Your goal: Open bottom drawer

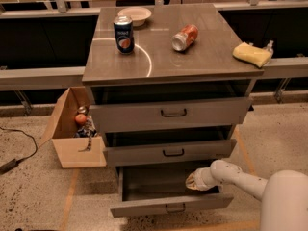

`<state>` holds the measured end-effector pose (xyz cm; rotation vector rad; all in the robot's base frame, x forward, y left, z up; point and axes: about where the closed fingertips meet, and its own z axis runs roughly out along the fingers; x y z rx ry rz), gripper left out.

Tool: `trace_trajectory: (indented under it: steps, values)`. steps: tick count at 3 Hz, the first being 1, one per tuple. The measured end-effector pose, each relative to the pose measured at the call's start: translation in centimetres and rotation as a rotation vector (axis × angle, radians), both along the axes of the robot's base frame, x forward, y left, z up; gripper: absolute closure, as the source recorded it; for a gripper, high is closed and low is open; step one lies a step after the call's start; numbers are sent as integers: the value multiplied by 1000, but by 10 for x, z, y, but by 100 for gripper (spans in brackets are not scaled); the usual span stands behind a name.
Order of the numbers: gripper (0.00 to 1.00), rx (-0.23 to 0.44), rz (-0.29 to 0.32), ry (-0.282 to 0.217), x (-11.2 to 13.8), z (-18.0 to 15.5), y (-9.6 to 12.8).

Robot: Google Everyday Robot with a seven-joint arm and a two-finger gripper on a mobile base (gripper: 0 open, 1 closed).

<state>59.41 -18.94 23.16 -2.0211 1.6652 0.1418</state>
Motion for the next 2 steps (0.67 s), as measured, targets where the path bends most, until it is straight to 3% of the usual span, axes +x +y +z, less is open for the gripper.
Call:
trace_trajectory:
  steps: [2]
  values:
    - [100,-24,11,3,2,-47,2]
